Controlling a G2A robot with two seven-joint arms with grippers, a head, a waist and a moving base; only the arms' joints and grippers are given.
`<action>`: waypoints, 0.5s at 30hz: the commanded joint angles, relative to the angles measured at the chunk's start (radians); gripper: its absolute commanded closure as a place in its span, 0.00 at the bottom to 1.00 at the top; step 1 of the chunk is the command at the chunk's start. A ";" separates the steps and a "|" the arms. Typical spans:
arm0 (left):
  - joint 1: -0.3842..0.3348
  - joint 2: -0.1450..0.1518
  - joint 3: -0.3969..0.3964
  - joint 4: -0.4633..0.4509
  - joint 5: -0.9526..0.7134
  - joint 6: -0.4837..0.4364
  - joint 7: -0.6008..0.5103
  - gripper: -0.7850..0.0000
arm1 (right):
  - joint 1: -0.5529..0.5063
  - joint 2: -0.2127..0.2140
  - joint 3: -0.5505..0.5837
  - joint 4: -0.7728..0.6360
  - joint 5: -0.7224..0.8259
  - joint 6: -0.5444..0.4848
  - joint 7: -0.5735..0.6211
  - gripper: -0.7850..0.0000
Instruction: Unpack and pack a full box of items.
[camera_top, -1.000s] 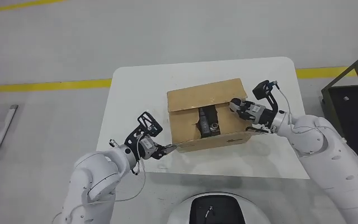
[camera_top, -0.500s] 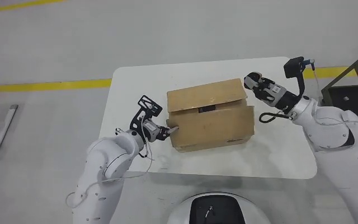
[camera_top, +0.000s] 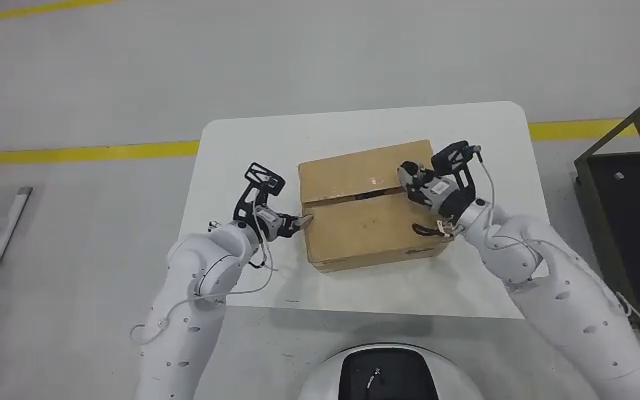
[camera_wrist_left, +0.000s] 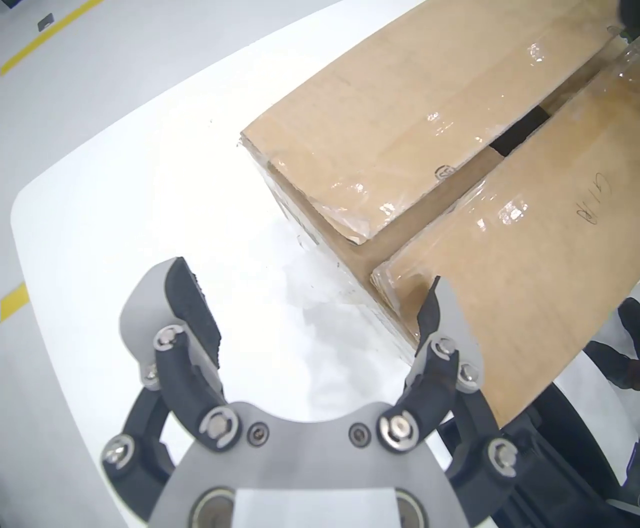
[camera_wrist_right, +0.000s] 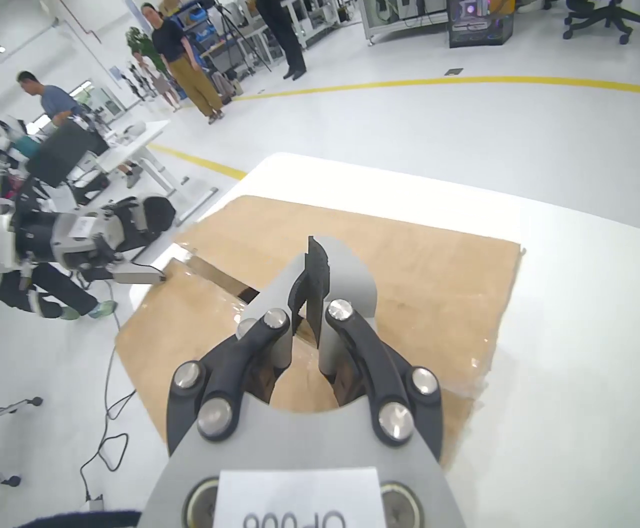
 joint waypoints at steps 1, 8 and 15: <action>0.004 0.002 -0.007 -0.003 -0.002 0.002 -0.003 0.00 | 0.013 -0.007 -0.024 0.024 -0.011 0.013 -0.011 1.00; 0.017 0.005 -0.024 -0.021 -0.008 0.003 -0.014 0.00 | 0.043 -0.022 -0.065 0.075 -0.041 0.015 -0.034 1.00; 0.050 0.010 -0.050 -0.052 -0.001 0.012 0.018 0.00 | 0.034 -0.027 -0.061 0.060 -0.035 0.007 -0.034 1.00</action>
